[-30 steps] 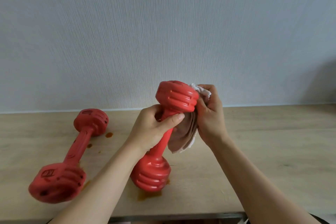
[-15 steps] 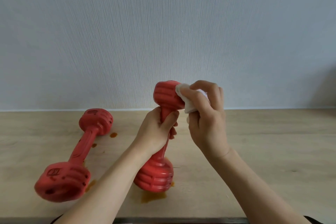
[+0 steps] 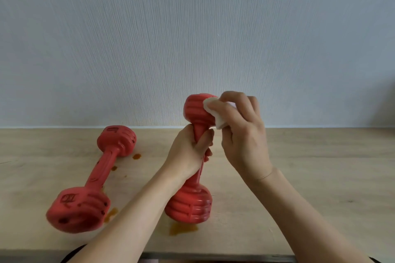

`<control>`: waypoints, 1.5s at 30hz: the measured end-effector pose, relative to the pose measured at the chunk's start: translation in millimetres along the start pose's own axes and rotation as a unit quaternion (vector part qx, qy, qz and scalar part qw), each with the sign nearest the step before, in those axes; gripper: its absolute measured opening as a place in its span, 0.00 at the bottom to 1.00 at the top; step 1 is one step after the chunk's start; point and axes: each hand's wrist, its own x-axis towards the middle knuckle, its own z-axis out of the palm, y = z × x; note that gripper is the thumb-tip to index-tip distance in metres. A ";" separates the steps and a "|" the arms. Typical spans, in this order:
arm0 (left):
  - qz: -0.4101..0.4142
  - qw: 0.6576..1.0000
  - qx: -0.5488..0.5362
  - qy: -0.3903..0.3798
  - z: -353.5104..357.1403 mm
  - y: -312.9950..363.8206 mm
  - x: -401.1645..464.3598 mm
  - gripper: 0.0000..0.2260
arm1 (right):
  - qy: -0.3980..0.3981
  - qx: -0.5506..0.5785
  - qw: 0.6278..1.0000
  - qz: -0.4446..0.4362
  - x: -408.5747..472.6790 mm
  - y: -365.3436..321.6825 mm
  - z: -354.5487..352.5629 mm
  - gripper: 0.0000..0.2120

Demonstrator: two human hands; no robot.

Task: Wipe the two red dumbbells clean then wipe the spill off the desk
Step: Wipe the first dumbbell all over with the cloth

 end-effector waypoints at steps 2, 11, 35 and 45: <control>-0.003 1.000 -0.001 -0.010 0.7 0.1 -0.3 0.07 | 0.012 0.025 0.999 0.027 -6.1 8.0 -4.3 0.13; -0.001 1.000 -0.019 -0.017 -4.8 -3.7 1.3 0.09 | -0.063 0.151 0.968 0.188 -7.7 23.3 -18.7 0.05; 0.007 0.999 -0.032 -0.013 -5.1 -3.6 0.3 0.10 | -0.122 0.187 0.946 0.235 8.8 21.7 -21.2 0.02; -0.006 1.000 -0.012 -0.010 -4.0 -1.5 0.2 0.09 | -0.133 0.116 0.973 0.150 8.6 3.9 -19.5 0.06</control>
